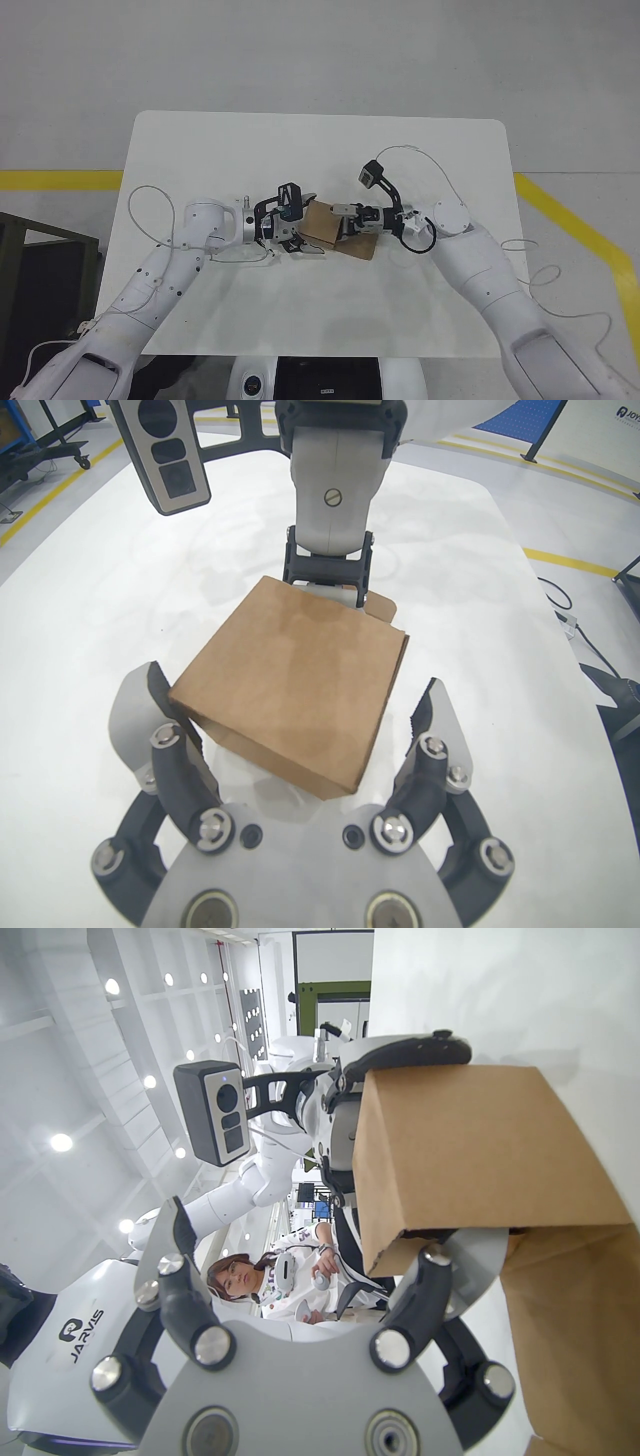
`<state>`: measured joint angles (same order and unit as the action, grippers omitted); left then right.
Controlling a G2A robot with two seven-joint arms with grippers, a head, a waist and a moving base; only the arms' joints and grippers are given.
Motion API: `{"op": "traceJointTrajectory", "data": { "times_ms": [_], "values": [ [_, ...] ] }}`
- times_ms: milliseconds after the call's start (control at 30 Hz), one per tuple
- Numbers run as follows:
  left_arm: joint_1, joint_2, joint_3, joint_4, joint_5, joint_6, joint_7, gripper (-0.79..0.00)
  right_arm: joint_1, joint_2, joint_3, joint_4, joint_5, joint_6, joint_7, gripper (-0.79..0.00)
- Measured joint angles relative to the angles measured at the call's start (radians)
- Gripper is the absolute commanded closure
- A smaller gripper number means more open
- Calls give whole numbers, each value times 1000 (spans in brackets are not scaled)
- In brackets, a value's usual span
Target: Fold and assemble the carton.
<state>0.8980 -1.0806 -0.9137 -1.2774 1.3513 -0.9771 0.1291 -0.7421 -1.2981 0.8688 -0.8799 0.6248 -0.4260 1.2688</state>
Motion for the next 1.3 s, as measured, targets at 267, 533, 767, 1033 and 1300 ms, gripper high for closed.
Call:
{"op": "traceJointTrajectory", "data": {
  "times_ms": [267, 533, 767, 1033, 1300],
  "values": [
    [2, -1, -4, 3, -9, 2, -15, -785, 44, -11, -6, 57, -4, -3, 53, -785],
    [2, -4, -13, 8, -35, 33, -30, -785, 53, -14, 3, 80, 2, -3, 94, -785],
    [-3, -4, -25, 15, -48, 25, -40, -785, 51, -13, 13, 73, -4, 5, 99, -785],
    [0, 10, -68, 22, -27, 7, -32, -785, 63, -26, 10, 88, 11, -15, 87, -785],
    [-23, 17, -90, 49, -4, -29, -18, -785, 90, -45, -2, 128, 27, -24, 92, -785]
  ]
}}
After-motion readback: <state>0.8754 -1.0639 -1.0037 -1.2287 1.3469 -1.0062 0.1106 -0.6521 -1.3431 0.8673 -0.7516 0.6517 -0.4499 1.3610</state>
